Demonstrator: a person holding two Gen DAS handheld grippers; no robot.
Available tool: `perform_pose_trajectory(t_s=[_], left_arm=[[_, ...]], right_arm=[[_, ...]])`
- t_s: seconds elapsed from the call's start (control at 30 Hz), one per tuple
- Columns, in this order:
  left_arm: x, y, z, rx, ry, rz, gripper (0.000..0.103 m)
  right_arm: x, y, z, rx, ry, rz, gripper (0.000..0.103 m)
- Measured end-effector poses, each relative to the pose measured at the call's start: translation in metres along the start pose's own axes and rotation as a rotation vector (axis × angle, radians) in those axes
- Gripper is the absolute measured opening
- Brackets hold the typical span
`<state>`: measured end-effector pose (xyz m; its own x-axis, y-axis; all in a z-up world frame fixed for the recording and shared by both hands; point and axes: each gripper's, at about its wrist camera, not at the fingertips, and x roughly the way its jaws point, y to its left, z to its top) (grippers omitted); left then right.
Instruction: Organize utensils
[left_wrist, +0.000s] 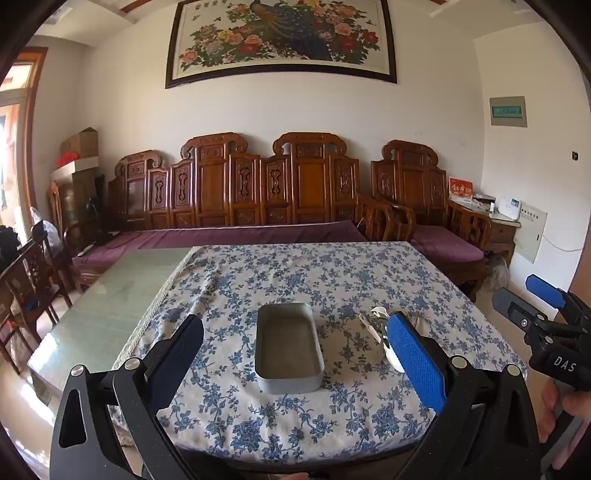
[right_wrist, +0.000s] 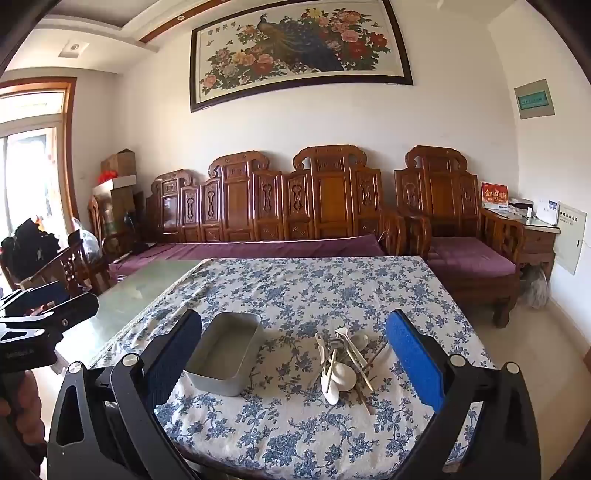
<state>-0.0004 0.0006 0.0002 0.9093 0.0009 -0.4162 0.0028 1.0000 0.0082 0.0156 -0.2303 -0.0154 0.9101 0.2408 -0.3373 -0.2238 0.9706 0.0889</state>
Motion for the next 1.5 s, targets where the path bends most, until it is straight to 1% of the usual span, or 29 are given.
perform_pose_trajectory(t_s=[0.23,0.43,0.8,1.47,1.5], left_arm=[[-0.004,-0.008,0.004,0.008,0.0,-0.002,0.097],[-0.004,-0.004,0.001,-0.002,-0.001,-0.006,0.097],[-0.003,-0.002,0.0,-0.006,0.001,-0.007,0.097],[-0.01,-0.003,0.009,-0.002,-0.007,-0.014,0.097],[-0.01,-0.003,0.008,-0.002,-0.008,-0.014,0.097]], right_arm=[[0.0,0.0,0.0,-0.003,0.002,-0.002,0.1],[0.0,-0.003,0.003,-0.004,0.005,-0.003,0.1],[0.003,0.001,-0.003,-0.008,0.005,-0.004,0.1],[0.003,0.001,-0.002,-0.01,0.005,-0.003,0.1],[0.005,0.0,-0.005,-0.01,0.005,-0.004,0.1]])
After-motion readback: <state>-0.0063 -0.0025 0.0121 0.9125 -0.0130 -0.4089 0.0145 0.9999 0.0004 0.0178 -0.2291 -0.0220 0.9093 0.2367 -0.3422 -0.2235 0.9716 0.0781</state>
